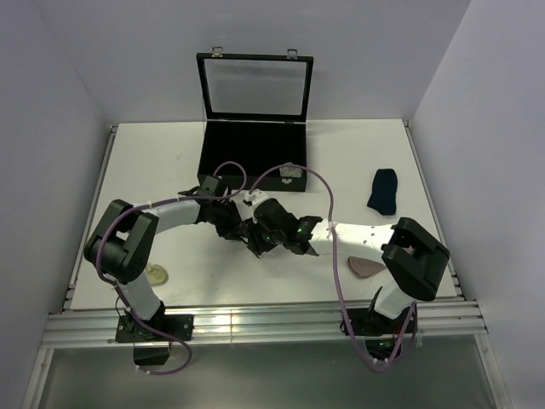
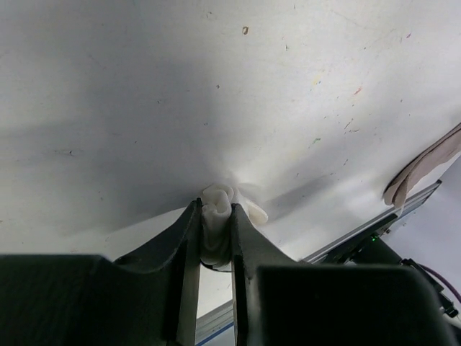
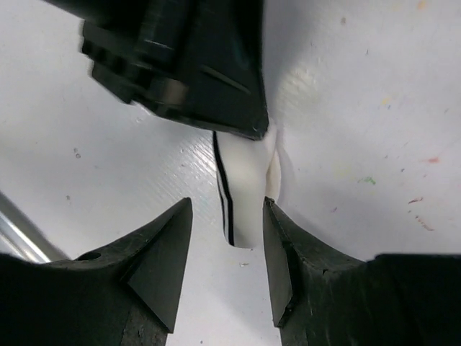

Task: Roll the socks
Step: Roll the sock at the center of the board, then pick up the sock at the center of the board.

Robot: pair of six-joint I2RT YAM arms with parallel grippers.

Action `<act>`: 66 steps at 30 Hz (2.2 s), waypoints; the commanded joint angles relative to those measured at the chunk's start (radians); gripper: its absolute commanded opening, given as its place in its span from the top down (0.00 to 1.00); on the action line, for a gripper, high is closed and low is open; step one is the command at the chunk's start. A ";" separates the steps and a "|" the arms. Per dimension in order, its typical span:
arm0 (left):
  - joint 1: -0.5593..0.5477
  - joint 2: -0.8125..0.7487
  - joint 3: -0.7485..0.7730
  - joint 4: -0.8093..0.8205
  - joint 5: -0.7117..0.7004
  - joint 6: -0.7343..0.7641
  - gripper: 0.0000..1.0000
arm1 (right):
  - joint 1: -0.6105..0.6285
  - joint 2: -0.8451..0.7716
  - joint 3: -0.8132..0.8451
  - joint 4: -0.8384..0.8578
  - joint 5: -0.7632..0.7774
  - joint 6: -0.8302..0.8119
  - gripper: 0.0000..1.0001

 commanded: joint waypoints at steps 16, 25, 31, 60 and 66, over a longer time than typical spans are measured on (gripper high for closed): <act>-0.008 0.051 0.069 -0.078 -0.027 0.057 0.95 | 0.231 0.188 0.206 -0.128 0.477 -0.241 0.49; -0.008 0.057 0.071 -0.076 -0.015 0.059 0.96 | 0.234 0.267 0.168 -0.113 0.505 -0.243 0.50; -0.008 0.055 0.072 -0.075 -0.007 0.060 0.91 | 0.234 0.308 0.136 -0.099 0.482 -0.236 0.55; 0.295 -0.389 0.107 -0.156 -0.251 0.160 0.17 | -0.038 -0.120 -0.006 -0.130 0.142 -0.149 1.00; 0.343 -0.592 0.066 -0.170 -0.369 0.266 0.11 | -0.169 -0.171 0.197 -0.229 0.119 -0.252 1.00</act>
